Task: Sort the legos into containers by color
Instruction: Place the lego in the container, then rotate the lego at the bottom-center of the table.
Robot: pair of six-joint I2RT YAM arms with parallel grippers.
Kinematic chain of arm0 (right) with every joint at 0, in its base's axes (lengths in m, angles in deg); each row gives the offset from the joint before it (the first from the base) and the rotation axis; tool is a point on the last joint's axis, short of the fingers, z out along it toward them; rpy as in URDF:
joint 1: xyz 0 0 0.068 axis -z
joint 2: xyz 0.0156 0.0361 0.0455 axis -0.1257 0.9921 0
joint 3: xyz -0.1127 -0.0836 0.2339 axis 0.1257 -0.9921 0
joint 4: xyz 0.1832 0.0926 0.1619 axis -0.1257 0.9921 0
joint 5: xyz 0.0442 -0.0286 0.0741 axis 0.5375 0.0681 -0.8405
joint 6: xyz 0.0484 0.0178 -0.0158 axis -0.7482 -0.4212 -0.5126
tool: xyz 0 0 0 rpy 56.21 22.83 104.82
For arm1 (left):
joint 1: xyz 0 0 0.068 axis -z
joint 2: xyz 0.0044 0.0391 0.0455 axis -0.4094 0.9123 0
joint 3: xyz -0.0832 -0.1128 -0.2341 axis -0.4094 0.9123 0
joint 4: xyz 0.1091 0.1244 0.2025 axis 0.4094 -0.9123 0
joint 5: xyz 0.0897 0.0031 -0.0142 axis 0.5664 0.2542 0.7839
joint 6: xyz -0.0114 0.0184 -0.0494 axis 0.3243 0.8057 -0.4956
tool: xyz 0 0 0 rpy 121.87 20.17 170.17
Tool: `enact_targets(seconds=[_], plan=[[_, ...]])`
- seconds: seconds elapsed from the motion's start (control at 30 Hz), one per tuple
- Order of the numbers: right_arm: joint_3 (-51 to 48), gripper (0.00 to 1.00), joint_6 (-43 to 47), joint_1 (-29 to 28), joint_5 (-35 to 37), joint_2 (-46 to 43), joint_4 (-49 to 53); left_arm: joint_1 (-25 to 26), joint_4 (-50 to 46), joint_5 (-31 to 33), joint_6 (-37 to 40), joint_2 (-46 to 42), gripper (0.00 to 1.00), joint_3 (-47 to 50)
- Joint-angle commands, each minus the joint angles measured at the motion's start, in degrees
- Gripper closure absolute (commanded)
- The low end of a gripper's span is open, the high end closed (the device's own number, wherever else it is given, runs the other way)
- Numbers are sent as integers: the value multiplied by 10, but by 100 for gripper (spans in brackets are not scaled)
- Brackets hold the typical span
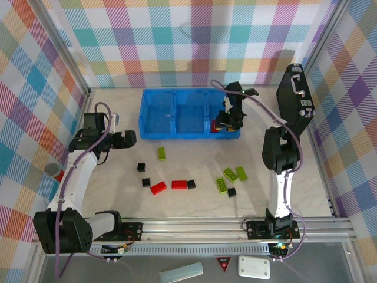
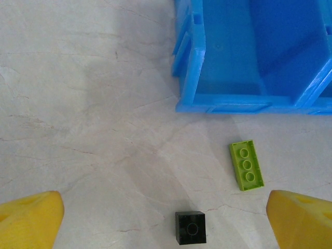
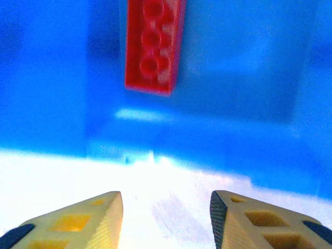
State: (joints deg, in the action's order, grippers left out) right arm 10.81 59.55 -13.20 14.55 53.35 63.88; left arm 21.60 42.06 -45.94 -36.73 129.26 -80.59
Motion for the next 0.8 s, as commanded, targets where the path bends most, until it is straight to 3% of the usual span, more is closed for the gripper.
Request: enact_targets(seconds=[0.0,0.4,0.6,0.77], plan=[[-46,50,18,-26,63,-53,29,-9,-8,0,11,6,0,-2],[-239,51,46,-118,113,-185,30,-8,-5,-2,11,10,0,-4],[-274,50,135,-157,115,-186,45,-7,-4,-6,9,12,0,-5],[-275,50,140,-168,97,-156,31,-9,-5,-4,10,10,0,-3]])
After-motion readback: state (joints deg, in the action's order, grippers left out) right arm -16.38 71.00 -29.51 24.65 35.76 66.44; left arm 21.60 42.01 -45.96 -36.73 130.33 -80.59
